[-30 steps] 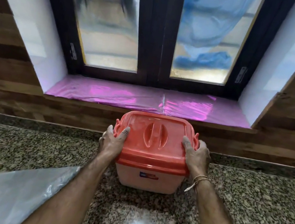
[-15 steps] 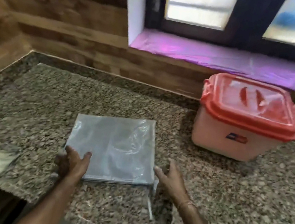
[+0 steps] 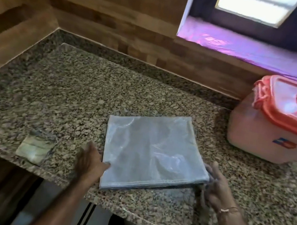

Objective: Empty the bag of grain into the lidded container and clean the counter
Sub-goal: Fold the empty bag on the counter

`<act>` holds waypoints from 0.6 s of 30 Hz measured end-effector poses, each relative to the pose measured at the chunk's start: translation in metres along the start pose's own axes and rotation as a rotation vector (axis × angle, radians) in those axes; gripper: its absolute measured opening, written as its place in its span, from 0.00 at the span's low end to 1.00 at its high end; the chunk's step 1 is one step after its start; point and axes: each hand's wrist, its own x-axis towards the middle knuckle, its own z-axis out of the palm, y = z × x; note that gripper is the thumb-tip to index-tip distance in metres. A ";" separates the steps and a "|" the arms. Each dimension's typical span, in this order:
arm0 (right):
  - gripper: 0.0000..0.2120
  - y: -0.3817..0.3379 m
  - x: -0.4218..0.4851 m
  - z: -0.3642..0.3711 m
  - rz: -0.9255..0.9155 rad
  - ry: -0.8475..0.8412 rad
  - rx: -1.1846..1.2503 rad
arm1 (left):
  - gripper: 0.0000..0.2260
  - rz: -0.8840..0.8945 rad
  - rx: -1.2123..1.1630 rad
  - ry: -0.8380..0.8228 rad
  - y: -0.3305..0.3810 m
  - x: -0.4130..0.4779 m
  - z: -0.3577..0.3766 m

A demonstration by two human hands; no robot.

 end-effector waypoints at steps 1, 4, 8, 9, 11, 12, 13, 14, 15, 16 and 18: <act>0.24 0.004 -0.006 0.005 -0.001 -0.004 0.091 | 0.46 0.091 0.069 0.111 0.006 0.004 -0.002; 0.15 0.030 -0.017 0.035 0.046 0.068 0.196 | 0.47 0.470 0.225 0.196 0.033 0.037 -0.009; 0.09 0.050 -0.015 0.060 0.108 0.151 0.082 | 0.42 0.627 0.450 -0.035 0.074 0.091 -0.021; 0.09 0.048 -0.012 0.060 0.108 0.174 0.026 | 0.41 0.647 0.492 -0.062 0.081 0.099 -0.022; 0.12 0.038 -0.004 0.056 0.086 0.218 -0.029 | 0.41 0.670 0.576 -0.076 0.090 0.113 -0.022; 0.14 0.033 0.001 0.053 0.053 0.221 0.025 | 0.42 0.670 0.608 -0.065 0.093 0.118 -0.022; 0.16 0.029 0.005 0.050 0.006 0.211 0.129 | 0.42 0.671 0.627 -0.038 0.096 0.120 -0.023; 0.17 0.028 0.006 0.050 -0.036 0.202 0.235 | 0.43 0.668 0.629 -0.008 0.099 0.118 -0.025; 0.18 0.029 0.006 0.052 -0.054 0.192 0.300 | 0.43 0.657 0.607 0.005 0.100 0.117 -0.024; 0.18 0.036 0.005 0.056 -0.042 0.163 0.302 | 0.43 0.643 0.555 0.006 0.102 0.111 -0.024; 0.17 0.054 -0.001 0.075 0.012 0.114 0.168 | 0.39 0.585 0.398 -0.021 0.100 0.098 -0.018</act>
